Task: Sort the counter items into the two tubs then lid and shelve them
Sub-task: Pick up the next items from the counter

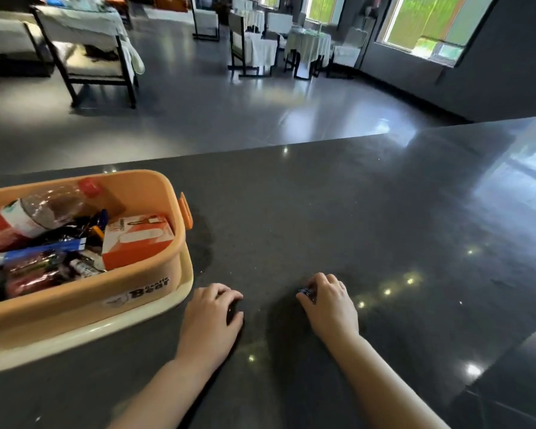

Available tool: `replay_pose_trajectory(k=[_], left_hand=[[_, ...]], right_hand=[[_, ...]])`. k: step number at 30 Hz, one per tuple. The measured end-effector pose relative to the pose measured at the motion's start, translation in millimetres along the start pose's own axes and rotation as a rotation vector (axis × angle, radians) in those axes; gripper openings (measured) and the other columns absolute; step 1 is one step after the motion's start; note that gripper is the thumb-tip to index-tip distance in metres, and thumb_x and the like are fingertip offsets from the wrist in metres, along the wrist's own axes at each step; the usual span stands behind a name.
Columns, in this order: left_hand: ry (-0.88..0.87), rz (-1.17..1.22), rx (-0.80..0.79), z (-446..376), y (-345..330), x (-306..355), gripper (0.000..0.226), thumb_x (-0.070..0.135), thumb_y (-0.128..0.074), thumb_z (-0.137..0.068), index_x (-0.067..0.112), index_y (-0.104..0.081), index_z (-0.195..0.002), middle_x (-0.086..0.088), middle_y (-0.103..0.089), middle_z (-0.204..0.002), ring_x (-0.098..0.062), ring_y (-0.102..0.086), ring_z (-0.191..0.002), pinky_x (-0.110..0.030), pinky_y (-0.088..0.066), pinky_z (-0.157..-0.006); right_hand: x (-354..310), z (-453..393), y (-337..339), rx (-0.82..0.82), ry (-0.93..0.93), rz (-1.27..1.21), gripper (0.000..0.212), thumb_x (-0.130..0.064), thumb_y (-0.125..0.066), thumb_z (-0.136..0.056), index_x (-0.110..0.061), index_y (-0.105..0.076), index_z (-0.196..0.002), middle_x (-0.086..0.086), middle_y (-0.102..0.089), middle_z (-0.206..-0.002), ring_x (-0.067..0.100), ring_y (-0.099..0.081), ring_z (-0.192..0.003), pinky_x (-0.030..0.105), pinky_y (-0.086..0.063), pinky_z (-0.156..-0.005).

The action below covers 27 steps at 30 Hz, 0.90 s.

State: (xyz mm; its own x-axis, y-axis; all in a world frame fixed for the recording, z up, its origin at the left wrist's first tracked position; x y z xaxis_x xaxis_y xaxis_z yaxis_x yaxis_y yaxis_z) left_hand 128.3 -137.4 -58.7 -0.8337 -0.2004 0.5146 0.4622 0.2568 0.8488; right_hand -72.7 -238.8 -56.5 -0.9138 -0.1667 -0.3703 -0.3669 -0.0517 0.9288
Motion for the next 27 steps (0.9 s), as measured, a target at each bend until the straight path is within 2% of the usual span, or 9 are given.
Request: replay_pose_trajectory(k=[6, 10, 14, 16, 19, 22, 25, 27], left_hand=[[0.025, 0.057, 0.052, 9, 33, -8, 0.025, 0.037, -0.062, -0.085, 0.037, -0.061, -0.110, 0.020, -0.049, -0.109, -0.001, -0.043, -0.108, -0.021, -0.036, -0.098], [0.102, 0.056, 0.147, 34, 91, -28, 0.023, 0.041, -0.056, -0.086, 0.039, -0.059, -0.109, 0.024, -0.049, -0.111, 0.000, -0.042, -0.106, -0.021, -0.035, -0.098], [0.244, 0.005, 0.260, 81, 161, -77, 0.023, 0.042, -0.055, -0.086, 0.041, -0.057, -0.109, 0.026, -0.046, -0.109, 0.003, -0.042, -0.106, -0.020, -0.037, -0.094], [0.299, -0.028, 0.339, 107, 199, -105, 0.024, 0.040, -0.057, -0.085, 0.040, -0.059, -0.110, 0.022, -0.049, -0.112, 0.001, -0.044, -0.109, -0.022, -0.038, -0.096], [0.375, -0.083, 0.434, 143, 254, -147, 0.025, 0.038, -0.057, -0.086, 0.036, -0.061, -0.111, 0.016, -0.054, -0.112, -0.006, -0.047, -0.108, -0.029, -0.041, -0.095], [0.436, -0.081, 0.514, 178, 300, -193, 0.024, 0.034, -0.060, -0.086, 0.031, -0.064, -0.110, 0.012, -0.055, -0.109, -0.008, -0.048, -0.107, -0.030, -0.040, -0.095], [0.459, -0.102, 0.547, 206, 340, -240, 0.024, 0.032, -0.061, -0.086, 0.030, -0.064, -0.109, 0.012, -0.056, -0.110, -0.009, -0.048, -0.109, -0.029, -0.039, -0.096], [0.451, -0.114, 0.558, 218, 362, -270, 0.023, 0.033, -0.059, -0.086, 0.030, -0.064, -0.109, 0.014, -0.056, -0.109, -0.007, -0.047, -0.107, -0.028, -0.040, -0.095]], right_hand=[[-58, -12, 20, 0.019, 0.177, -0.097, 0.014, -0.036, -0.057, -0.089, -0.022, -0.056, -0.094, -0.009, -0.057, -0.098, 0.015, -0.050, -0.100, 0.028, -0.040, -0.069], [-158, -7, 51, 0.020, 0.431, -0.242, 0.007, -0.037, -0.059, -0.087, -0.030, -0.056, -0.089, -0.016, -0.055, -0.091, 0.007, -0.053, -0.090, 0.030, -0.046, -0.068], [-270, 29, 62, 0.026, 0.662, -0.358, 0.009, -0.041, -0.059, -0.085, -0.035, -0.055, -0.090, -0.020, -0.054, -0.083, 0.003, -0.052, -0.076, 0.023, -0.040, -0.060], [-323, 55, 49, -0.021, 0.748, -0.344, 0.010, -0.044, -0.059, -0.086, -0.038, -0.054, -0.093, -0.022, -0.052, -0.081, -0.002, -0.049, -0.072, 0.017, -0.032, -0.058], [-394, 96, 20, -0.103, 0.866, -0.318, 0.017, -0.043, -0.061, -0.087, -0.037, -0.054, -0.101, -0.021, -0.052, -0.092, 0.001, -0.049, -0.078, 0.020, -0.034, -0.061], [-452, 136, -11, -0.182, 0.919, -0.362, 0.013, -0.040, -0.063, -0.085, -0.035, -0.056, -0.095, -0.019, -0.055, -0.091, 0.000, -0.049, -0.077, 0.020, -0.037, -0.060], [-505, 170, -39, -0.256, 0.932, -0.384, 0.010, -0.037, -0.064, -0.085, -0.033, -0.057, -0.092, -0.016, -0.057, -0.088, 0.003, -0.052, -0.079, 0.026, -0.042, -0.065], [-537, 187, -54, -0.269, 0.947, -0.375, 0.010, -0.035, -0.064, -0.084, -0.034, -0.057, -0.090, -0.017, -0.053, -0.083, 0.002, -0.050, -0.076, 0.022, -0.039, -0.063]])
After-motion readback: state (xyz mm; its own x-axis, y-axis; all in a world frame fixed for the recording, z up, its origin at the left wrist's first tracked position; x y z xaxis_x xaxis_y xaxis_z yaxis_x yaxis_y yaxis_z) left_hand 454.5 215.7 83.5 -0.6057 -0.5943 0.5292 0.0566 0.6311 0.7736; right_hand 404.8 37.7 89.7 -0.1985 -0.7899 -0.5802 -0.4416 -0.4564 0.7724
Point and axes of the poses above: each hand's wrist, its own z-axis away from the middle knuckle, its own y-axis out of the back of the hand, x = y × z, the point moved 8 cm from there along -z, towards the middle knuckle
